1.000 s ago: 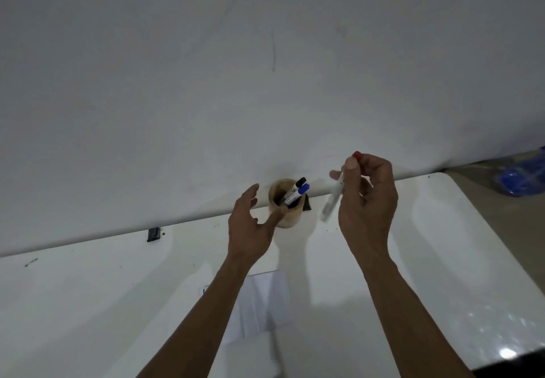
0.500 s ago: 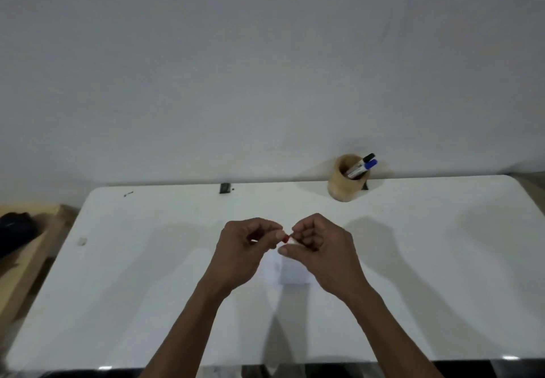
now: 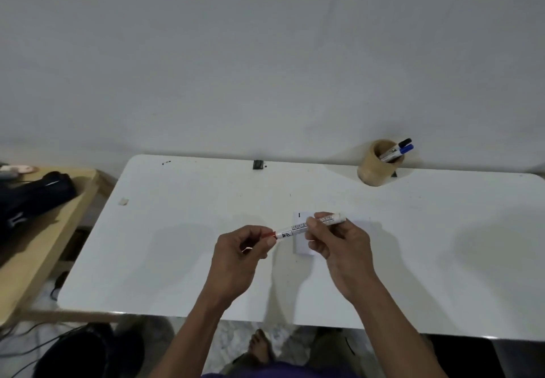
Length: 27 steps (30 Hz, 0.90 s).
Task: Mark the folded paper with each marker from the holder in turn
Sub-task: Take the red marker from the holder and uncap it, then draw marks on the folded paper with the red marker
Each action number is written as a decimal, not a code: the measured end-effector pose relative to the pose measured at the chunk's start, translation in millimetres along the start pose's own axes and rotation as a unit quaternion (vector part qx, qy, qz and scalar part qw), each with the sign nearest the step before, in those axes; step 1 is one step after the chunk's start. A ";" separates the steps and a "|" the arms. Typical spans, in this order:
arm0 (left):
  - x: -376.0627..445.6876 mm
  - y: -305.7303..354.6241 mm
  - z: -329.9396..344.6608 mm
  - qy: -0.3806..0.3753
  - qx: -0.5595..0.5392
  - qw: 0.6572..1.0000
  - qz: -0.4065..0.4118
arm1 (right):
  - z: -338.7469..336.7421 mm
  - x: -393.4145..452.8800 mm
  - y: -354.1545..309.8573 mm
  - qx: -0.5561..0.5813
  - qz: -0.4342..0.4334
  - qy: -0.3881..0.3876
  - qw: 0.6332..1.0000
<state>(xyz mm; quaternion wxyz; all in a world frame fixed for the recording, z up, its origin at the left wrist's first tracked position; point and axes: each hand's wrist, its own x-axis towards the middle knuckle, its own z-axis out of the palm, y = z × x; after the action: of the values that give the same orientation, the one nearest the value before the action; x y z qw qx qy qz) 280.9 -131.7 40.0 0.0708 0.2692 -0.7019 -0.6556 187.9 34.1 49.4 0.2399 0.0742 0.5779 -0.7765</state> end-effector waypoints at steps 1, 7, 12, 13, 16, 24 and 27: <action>-0.3 -0.6 1.2 0.002 0.004 1.000 0.002 | 4.3 -1.8 3.2 0.006 0.011 -0.005 1.000; 0.2 -2.9 6.1 -0.037 0.036 0.999 0.000 | 5.4 -9.8 17.6 -0.045 0.004 -0.026 0.999; 10.9 -8.2 -3.3 -0.040 0.000 0.998 -0.050 | -12.8 0.9 7.8 -0.009 -0.038 0.024 0.999; 15.0 -11.1 -5.8 -0.031 0.018 0.998 -0.049 | -18.1 3.5 4.0 -0.009 -0.047 0.038 0.998; 34.5 -18.2 -6.5 0.022 0.123 0.992 -0.032 | -29.0 9.2 -2.2 -0.024 -0.056 0.051 0.997; 118.8 -35.7 13.2 0.100 0.316 0.943 0.031 | -27.9 30.9 4.9 -0.022 -0.030 0.063 0.997; 146.6 -45.9 17.3 0.081 0.353 0.932 0.010 | -29.1 39.0 7.1 -0.035 -0.026 0.063 0.997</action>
<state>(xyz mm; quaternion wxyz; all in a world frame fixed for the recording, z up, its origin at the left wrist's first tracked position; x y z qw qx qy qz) 162.3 -185.2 -43.4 0.0342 0.3220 -0.8827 -0.3407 152.4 48.5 18.6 0.1851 0.0991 0.6208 -0.7553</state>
